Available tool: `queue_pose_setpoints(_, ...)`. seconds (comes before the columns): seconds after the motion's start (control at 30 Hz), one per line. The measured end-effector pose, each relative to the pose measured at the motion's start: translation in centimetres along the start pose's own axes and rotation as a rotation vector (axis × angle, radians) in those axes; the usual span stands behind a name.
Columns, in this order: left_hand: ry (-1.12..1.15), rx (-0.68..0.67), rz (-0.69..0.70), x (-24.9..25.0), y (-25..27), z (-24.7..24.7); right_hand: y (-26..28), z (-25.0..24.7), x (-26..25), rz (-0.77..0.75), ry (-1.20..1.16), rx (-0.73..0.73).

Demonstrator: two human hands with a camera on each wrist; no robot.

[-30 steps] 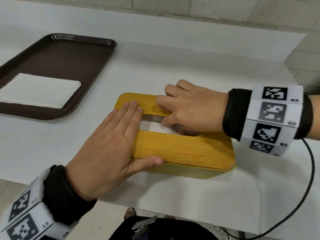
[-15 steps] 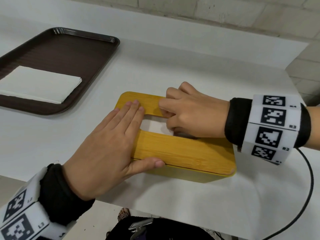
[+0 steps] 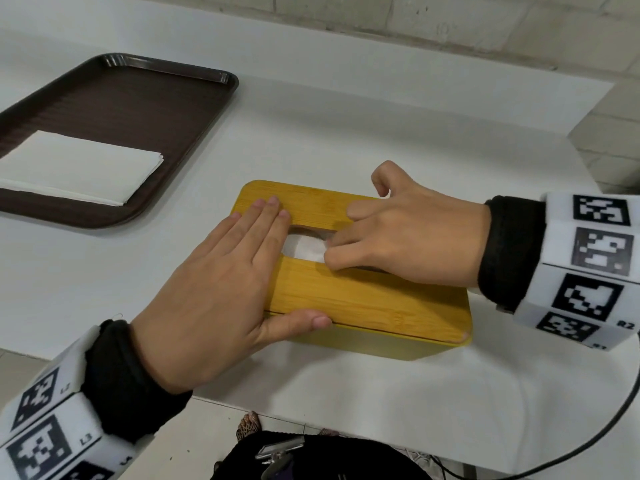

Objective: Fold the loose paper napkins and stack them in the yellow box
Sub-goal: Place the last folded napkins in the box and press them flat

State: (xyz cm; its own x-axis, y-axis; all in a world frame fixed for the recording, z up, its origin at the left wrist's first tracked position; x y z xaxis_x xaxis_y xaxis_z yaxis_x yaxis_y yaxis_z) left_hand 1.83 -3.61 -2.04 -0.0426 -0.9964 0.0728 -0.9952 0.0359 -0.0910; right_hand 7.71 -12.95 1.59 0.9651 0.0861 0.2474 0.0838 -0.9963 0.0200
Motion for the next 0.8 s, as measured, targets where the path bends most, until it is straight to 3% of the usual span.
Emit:
queue_pose_setpoints(0.13,-0.004,-0.004,-0.004,0.0,0.0,0.0,-0.1,0.1,-0.2,0.048,-0.029,-0.073)
queue_pose_setpoints(0.27,-0.009,-0.002,-0.009,-0.1,0.0,0.1,0.0,1.0,-0.3,0.119,-0.030,-0.411)
queue_pose_setpoints(0.33,-0.011,-0.005,-0.012,-0.1,0.0,0.1,0.1,0.6,0.0,0.195,-0.128,-0.407)
queue_pose_setpoints(0.5,-0.015,-0.014,-0.015,-0.1,0.0,0.1,1.0,-0.2,1.9,0.507,-0.548,-0.218)
queue_pose_setpoints(0.67,-0.017,-0.015,-0.010,-0.1,0.0,0.1,1.0,1.0,0.3,0.518,-0.448,-0.455)
queue_pose_setpoints(0.8,-0.024,-0.011,-0.011,-0.1,0.0,0.1,0.4,0.2,0.8,0.606,-0.465,-0.364)
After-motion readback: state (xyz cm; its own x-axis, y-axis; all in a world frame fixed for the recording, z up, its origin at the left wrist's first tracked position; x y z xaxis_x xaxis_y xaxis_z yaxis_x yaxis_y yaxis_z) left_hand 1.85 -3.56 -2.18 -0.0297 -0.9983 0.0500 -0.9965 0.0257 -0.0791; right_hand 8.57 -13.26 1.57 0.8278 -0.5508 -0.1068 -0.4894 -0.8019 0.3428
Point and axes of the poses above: each hand's wrist, its own y-axis away from the middle knuckle, its own z-axis out of the palm, x = y × z, the point moved 7 cm from there along -y, towards the middle knuckle, and after that the axes turned 5 degrees about -z, right-handed, at the moved point
